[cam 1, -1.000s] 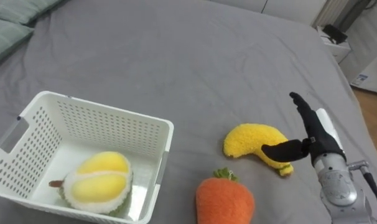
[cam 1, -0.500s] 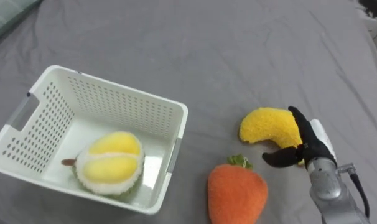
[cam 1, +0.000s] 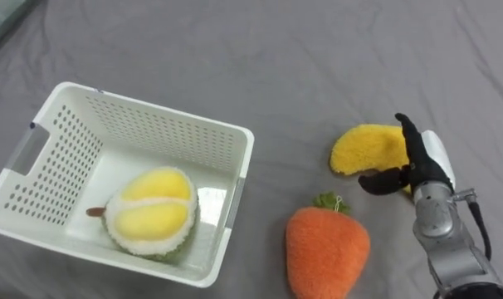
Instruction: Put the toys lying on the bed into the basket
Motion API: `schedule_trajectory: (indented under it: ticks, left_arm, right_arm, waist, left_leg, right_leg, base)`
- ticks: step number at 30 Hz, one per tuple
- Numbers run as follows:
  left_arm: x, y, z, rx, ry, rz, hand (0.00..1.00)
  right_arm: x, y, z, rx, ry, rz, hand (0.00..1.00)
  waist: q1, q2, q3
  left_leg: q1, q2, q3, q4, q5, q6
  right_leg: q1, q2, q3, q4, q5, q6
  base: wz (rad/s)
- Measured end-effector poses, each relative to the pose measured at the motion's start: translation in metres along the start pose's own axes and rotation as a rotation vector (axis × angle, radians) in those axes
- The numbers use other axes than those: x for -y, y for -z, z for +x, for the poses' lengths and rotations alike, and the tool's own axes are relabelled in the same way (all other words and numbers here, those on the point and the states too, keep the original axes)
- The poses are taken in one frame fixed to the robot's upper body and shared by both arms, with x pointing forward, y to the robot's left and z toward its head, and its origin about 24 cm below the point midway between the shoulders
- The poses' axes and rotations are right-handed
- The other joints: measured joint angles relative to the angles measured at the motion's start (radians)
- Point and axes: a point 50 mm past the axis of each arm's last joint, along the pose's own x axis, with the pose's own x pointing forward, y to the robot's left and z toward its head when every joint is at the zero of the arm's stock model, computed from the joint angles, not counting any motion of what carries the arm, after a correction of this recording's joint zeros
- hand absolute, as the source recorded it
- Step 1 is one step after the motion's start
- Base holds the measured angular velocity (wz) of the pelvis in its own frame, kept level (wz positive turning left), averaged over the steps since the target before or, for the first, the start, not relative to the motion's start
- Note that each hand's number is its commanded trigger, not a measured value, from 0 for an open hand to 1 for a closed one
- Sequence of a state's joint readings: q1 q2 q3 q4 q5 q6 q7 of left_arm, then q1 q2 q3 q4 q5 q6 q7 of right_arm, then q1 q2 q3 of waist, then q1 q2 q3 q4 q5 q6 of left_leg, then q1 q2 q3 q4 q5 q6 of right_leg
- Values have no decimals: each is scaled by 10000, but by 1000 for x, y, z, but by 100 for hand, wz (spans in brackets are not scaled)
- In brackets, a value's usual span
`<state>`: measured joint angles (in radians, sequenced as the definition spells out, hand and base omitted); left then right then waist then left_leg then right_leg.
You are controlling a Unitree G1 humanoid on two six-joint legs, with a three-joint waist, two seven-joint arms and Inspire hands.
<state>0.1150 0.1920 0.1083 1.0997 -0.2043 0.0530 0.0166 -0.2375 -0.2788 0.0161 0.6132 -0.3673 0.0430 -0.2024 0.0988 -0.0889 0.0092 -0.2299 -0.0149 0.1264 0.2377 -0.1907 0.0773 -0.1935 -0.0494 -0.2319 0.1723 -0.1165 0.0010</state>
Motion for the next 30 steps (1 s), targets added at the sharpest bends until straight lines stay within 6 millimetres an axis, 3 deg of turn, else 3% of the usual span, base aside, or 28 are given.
schedule_trajectory:
  ticks: [7,16,30]
  left_arm:
    - [3,5,0,-270,161,214,0]
    - [7,14,-1,-703,331,-324,0]
    - [8,16,-1,-784,356,-682,0]
  right_arm:
    - [17,6,4,-99,499,-568,0]
    - [20,6,14,-356,527,-1365,0]
    - [28,27,22,-1631,527,-1735,0]
  waist:
    - [109,110,41]
    - [172,260,56]
    - [262,245,69]
  left_leg:
    - [0,6,56,3,11,9]
    - [-7,2,28,-2,18,17]
    - [-40,1,17,-7,24,13]
  right_leg:
    - [-18,7,24,3,5,-6]
    - [-19,-9,-62,23,8,-8]
    - [-58,-16,-90,45,7,-7]
  base:
    - [0]
    - [0]
    - [0]
